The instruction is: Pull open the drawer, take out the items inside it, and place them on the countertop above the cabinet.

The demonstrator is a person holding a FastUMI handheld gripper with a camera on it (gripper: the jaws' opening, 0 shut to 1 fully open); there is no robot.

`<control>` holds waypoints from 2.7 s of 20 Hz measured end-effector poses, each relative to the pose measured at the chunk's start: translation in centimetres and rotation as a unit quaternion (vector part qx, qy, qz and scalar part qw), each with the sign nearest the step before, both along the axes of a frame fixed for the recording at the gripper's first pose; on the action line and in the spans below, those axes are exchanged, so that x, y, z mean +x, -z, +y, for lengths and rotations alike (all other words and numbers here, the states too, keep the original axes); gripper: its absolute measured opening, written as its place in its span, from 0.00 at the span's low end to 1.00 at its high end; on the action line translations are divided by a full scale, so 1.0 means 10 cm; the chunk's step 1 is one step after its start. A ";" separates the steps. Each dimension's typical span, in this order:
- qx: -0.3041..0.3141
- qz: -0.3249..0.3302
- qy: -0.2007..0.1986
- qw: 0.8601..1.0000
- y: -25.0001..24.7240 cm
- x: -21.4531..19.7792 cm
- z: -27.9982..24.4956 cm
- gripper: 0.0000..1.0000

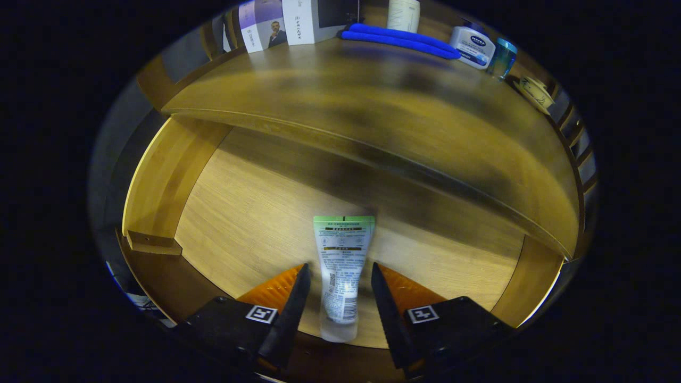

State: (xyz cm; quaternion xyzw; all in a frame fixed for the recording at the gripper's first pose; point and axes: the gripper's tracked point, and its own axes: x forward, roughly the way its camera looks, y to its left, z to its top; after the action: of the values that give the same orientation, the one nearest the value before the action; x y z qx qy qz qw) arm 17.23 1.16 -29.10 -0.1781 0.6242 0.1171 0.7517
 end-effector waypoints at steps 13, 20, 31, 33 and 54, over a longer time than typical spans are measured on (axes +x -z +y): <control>0.007 0.011 -0.027 1.000 0.02 -0.03 0.06 0.30; 0.034 -0.017 -0.042 0.998 -0.14 0.03 0.09 0.30; 0.059 -0.021 -0.051 0.997 -0.20 -0.09 0.02 0.12; 0.063 -0.013 -0.062 0.996 -0.19 -0.11 0.02 0.12; 0.187 -0.111 -0.032 0.976 -0.89 -0.02 0.03 0.06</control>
State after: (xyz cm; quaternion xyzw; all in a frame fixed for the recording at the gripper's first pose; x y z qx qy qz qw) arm 17.00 1.49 -20.25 -0.0664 0.4984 0.2350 0.8318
